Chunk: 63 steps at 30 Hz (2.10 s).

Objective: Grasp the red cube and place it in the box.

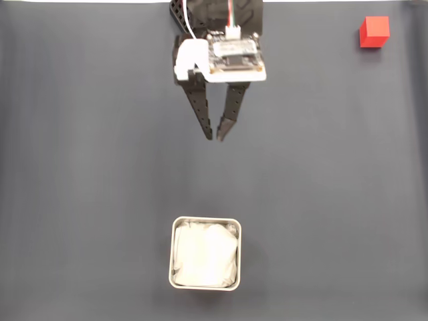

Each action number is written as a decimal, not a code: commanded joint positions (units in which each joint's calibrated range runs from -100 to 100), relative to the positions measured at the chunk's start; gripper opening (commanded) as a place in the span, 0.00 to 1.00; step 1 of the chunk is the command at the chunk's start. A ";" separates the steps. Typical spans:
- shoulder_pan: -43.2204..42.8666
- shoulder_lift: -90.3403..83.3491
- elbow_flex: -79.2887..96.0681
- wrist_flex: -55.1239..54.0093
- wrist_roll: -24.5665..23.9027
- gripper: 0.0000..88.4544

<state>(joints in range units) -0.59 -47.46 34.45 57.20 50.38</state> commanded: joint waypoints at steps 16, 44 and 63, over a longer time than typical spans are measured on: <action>-11.34 4.22 -6.26 -0.81 1.17 0.00; -27.18 3.79 -5.53 -0.81 1.17 0.00; -40.67 2.40 -3.43 -0.81 1.42 0.00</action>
<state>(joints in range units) -39.09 -43.29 31.28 57.20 51.50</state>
